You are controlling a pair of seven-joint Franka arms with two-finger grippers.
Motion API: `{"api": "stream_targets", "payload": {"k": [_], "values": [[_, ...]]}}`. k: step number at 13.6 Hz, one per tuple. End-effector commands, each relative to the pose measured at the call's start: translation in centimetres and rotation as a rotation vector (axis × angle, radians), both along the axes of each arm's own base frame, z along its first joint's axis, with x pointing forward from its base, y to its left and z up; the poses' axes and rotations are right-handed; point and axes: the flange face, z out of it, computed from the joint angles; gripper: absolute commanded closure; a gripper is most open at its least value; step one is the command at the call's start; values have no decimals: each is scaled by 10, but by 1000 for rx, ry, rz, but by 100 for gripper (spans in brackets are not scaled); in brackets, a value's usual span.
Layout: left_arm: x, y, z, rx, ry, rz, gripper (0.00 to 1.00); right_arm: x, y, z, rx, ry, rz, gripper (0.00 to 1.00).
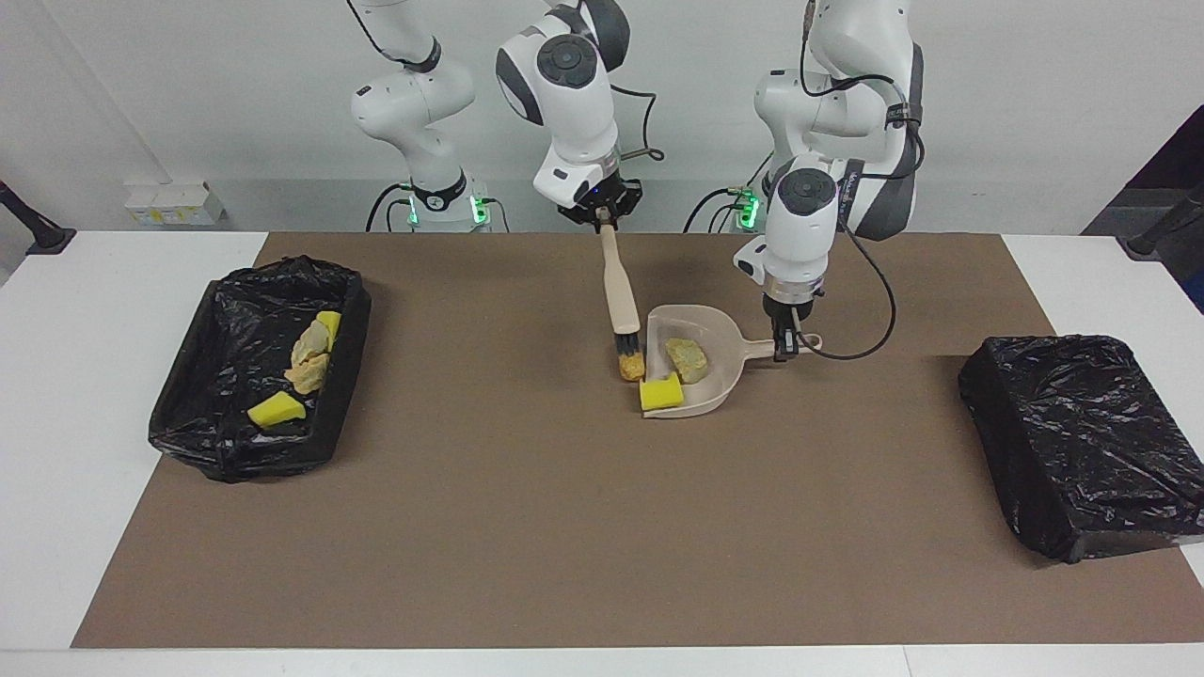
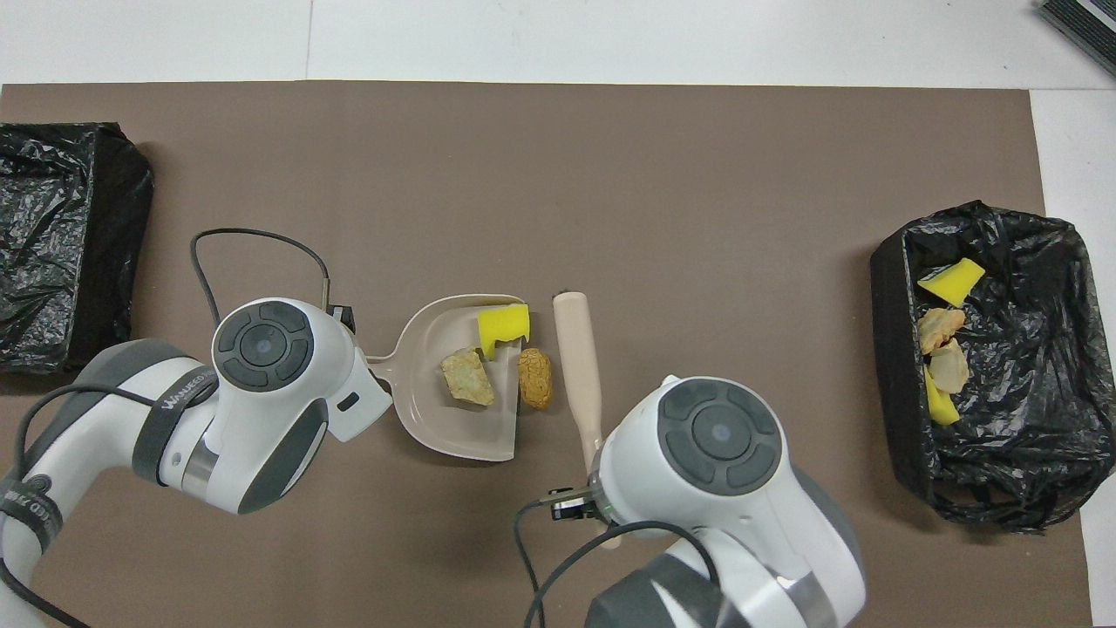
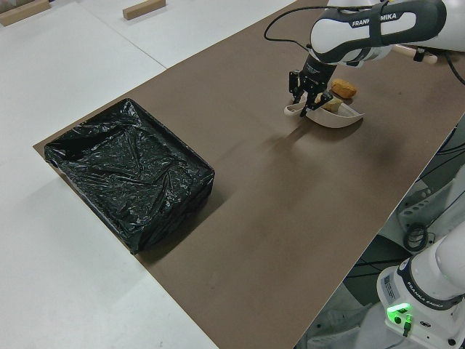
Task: Sweep and dump trash in bin
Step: 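Push the last pieces into the dustpan with the brush in the right gripper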
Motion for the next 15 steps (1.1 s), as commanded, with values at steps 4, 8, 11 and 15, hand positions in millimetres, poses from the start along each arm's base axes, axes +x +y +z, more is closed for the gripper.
{"api": "stream_targets", "payload": {"k": [4,8,11,15], "values": [[-1,6,-1,-1,-14,36,100,15,-22,-105,-128,93,8,100],[0,7,-1,-1,-13,30,100,0,35,-137,-8,108,-99,100],[2,13,-1,0,-12,33,100,-20,79,-127,129,99,-161,100],[2,13,-2,-1,-11,30,100,-28,106,-111,211,105,-211,100]]}}
